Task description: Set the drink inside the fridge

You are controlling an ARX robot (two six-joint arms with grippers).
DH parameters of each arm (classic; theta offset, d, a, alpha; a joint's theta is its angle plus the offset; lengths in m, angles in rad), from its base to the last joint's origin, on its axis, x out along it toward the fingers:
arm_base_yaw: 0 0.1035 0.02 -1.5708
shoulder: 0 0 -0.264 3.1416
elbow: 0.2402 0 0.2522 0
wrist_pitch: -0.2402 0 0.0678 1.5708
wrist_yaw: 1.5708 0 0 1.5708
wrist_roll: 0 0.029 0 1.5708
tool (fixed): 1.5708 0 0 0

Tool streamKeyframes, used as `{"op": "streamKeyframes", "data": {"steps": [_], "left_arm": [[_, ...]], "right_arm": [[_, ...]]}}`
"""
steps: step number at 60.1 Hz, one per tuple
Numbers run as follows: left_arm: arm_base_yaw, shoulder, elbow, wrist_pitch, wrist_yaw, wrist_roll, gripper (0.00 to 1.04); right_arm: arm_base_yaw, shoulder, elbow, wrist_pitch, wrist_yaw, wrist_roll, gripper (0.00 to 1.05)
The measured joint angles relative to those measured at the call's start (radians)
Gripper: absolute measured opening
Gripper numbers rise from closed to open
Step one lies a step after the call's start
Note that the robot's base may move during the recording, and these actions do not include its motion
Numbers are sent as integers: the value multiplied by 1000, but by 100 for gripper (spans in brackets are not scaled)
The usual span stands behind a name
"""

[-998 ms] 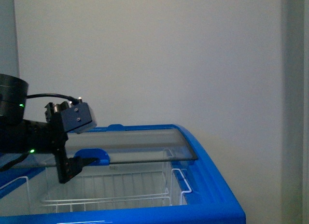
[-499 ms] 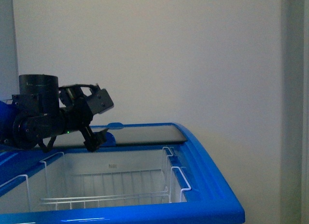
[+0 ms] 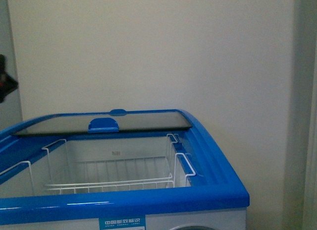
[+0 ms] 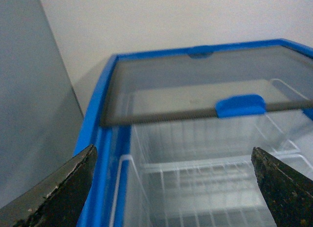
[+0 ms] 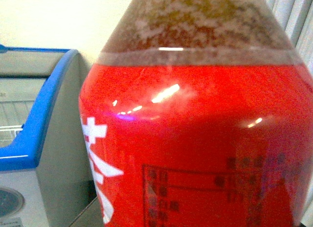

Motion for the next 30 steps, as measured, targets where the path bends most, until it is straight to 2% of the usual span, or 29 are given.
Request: {"op": "streamKeyframes", "data": {"steps": [4,10,14,19,20,21,23,30], "left_arm": [[2,-153,-143,-41,23,-59,96],[-31,-361,-367,34,-77,-68,84],[-45,-561,-551,10,-95,-70,73],[-48,-860,-797,-67,-103,-72,56],[-48,-893,-823,-69,-108,-72,52],[-48,-969,-873,-72,-109,-75,36],[-48,-986,-880,-72,-109,-75,29],[-49,-1013,-893,-75,-109,-75,15]], "right_arm": [[0,0,0,0,0,0,36],[-3,2,2,-7,-6,1,36],[-60,25,60,-153,-178,7,36],[-156,114,179,-430,-520,-32,36],[-158,126,183,-435,-543,-35,36],[-164,311,279,-370,-698,-159,36],[-163,367,315,-346,-707,-211,36],[-152,584,463,-266,-695,-402,36]]}}
